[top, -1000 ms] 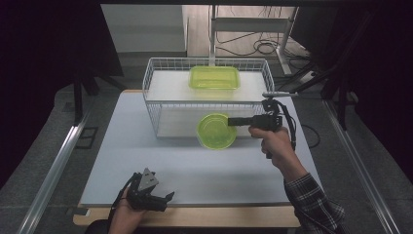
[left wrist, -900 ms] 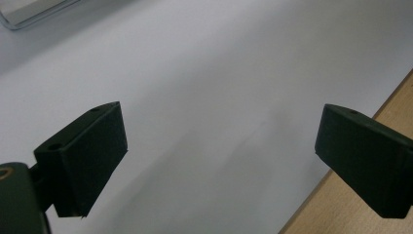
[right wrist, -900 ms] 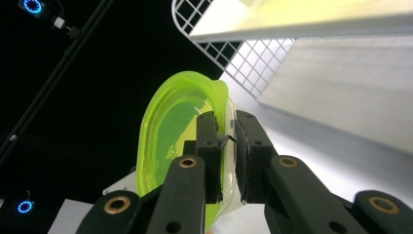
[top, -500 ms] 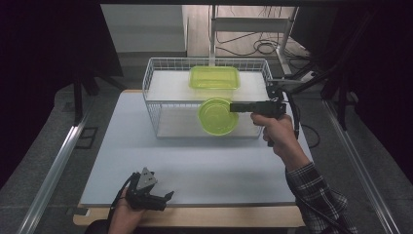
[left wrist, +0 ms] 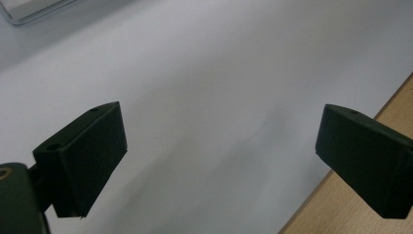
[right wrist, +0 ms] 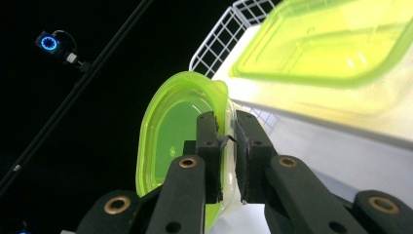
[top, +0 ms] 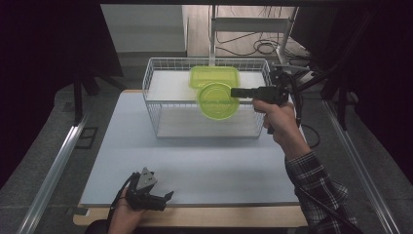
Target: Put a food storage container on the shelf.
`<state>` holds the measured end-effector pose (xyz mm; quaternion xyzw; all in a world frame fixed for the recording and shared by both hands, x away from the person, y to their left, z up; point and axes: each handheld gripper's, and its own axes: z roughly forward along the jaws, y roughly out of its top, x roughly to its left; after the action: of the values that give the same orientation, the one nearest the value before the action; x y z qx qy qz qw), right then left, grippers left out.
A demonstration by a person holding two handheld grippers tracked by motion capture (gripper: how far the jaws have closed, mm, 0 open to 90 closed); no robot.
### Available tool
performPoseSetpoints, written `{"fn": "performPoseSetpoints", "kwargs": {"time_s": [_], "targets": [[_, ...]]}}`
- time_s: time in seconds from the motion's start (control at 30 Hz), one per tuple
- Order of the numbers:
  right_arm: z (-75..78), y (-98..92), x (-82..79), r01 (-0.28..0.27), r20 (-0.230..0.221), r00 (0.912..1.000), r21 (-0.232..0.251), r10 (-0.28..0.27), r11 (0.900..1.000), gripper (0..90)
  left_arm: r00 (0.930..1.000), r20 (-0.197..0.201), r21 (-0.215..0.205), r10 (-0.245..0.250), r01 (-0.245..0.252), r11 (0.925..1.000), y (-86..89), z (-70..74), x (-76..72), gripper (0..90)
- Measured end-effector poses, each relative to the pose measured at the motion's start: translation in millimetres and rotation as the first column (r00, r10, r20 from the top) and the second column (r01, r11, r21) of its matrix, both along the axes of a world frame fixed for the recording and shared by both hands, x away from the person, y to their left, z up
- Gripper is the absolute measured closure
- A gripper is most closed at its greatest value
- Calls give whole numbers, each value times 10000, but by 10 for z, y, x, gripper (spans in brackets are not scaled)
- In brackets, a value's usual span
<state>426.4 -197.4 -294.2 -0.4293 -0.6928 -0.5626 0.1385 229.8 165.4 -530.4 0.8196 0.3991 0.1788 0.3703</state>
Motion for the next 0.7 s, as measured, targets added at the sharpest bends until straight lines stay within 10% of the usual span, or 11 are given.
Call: {"fn": "performPoseSetpoints", "kwargs": {"time_s": [0.7], "targets": [[348, 118, 281, 1039, 578, 9930, -205, -1026, 9944, 816, 10000, 1, -22, 21, -21, 10000, 10, 3, -1, 43]]}}
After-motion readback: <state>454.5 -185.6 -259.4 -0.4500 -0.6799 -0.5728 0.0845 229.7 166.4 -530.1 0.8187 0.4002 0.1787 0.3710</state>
